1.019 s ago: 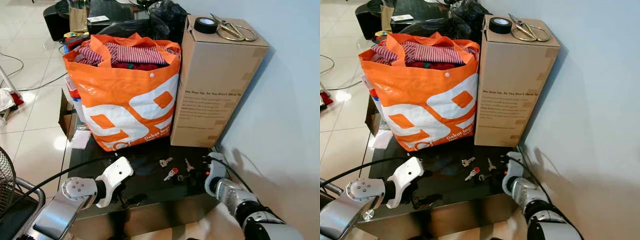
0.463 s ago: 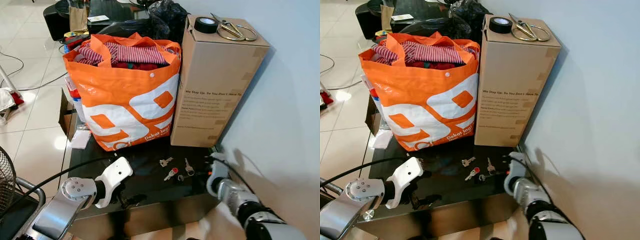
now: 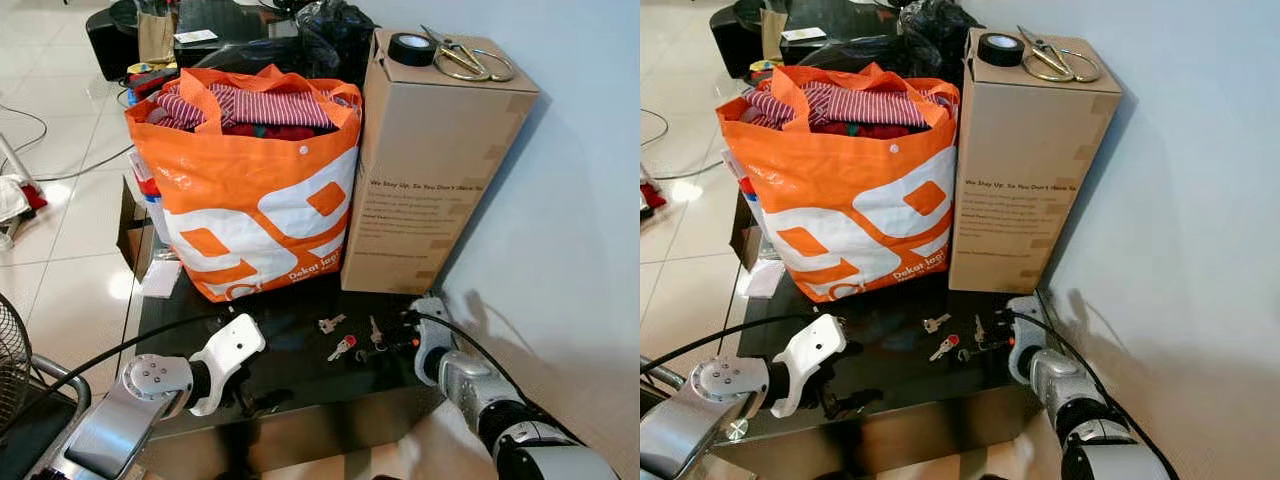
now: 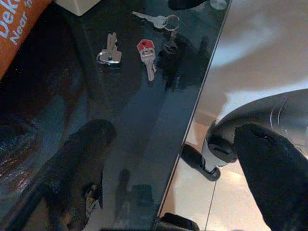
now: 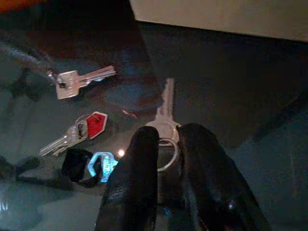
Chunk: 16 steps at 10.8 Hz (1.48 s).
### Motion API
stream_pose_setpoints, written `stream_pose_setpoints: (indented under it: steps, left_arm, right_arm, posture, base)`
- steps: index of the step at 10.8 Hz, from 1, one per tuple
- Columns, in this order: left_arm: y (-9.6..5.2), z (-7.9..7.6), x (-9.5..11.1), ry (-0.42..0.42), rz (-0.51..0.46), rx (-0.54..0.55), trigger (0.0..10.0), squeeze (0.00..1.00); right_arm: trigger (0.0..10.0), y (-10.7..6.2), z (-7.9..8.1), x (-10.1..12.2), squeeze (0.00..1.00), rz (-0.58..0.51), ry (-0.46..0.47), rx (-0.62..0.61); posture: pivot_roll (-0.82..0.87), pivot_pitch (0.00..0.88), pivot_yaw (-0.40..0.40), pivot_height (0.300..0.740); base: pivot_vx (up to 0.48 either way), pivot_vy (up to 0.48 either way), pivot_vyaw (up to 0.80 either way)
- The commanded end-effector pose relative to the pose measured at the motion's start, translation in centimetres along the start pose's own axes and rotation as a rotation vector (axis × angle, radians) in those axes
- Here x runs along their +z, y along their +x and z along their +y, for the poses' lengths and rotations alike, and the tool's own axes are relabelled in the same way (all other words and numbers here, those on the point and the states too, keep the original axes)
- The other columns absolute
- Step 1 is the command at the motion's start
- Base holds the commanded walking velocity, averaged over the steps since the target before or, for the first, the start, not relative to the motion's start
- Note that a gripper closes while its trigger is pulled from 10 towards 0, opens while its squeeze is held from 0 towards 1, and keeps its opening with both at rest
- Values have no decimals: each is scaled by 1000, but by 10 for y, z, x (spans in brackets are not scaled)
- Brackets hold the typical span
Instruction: Hang keys on a hook
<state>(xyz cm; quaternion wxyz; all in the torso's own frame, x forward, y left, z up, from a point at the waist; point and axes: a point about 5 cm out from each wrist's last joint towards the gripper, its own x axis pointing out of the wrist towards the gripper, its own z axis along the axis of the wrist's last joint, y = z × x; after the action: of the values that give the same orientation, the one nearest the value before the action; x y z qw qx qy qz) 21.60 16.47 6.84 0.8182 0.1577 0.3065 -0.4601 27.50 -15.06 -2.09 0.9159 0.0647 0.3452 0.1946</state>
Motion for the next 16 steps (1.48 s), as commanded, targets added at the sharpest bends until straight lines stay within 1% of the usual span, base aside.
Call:
stream_pose_setpoints:
  steps: [1,3,4,5,9,10,12,13,14,16]
  left_arm:
    - [-5,1,6,21,-8,-2,10000,39]
    - [-9,-1,6,23,-2,-9,10000,35]
    - [-11,-2,6,25,2,-16,10000,39]
    - [-13,-3,5,25,7,-17,10000,43]
    - [-27,-9,0,11,46,-28,10000,39]
    - [-31,-12,-1,6,55,-31,10000,39]
    - [-37,-16,-5,-3,77,-41,10000,35]
    - [-39,-16,-6,-4,83,-45,10000,39]
    - [-39,-16,-5,-6,85,-47,10000,35]
    - [-39,-18,-6,-10,88,-54,10000,39]
  right_arm:
    - [10000,0,0,3,1000,-3,-48,16]
    - [10000,1,3,1,1000,15,-90,34]
    - [10000,2,3,0,1000,29,-143,2]
    - [10000,3,4,1,0,30,-161,-7]
    - [10000,6,9,2,0,45,-201,-6]
    - [10000,6,10,1,0,45,-205,-12]
    - [10000,7,10,-1,0,48,-202,-53]
    - [10000,7,9,-2,0,53,-201,-65]
    - [10000,5,4,-5,0,86,-224,-103]
    - [10000,3,-1,-6,0,88,-212,-126]
  posture:
    - [87,0,-78,740]
    - [96,0,-81,740]
    - [99,0,-82,740]
    - [107,0,-84,740]
    - [140,1,-83,740]
    - [146,15,-81,740]
    - [150,33,-74,740]
    - [148,38,-70,740]
    - [147,40,-70,740]
    - [146,45,-69,740]
  base:
    - [0,0,0]
    - [0,0,0]
    - [0,0,0]
    - [0,0,0]
    - [0,0,0]
    - [0,0,0]
    - [0,0,0]
    - [0,0,0]
    - [0,0,0]
    - [0,0,0]
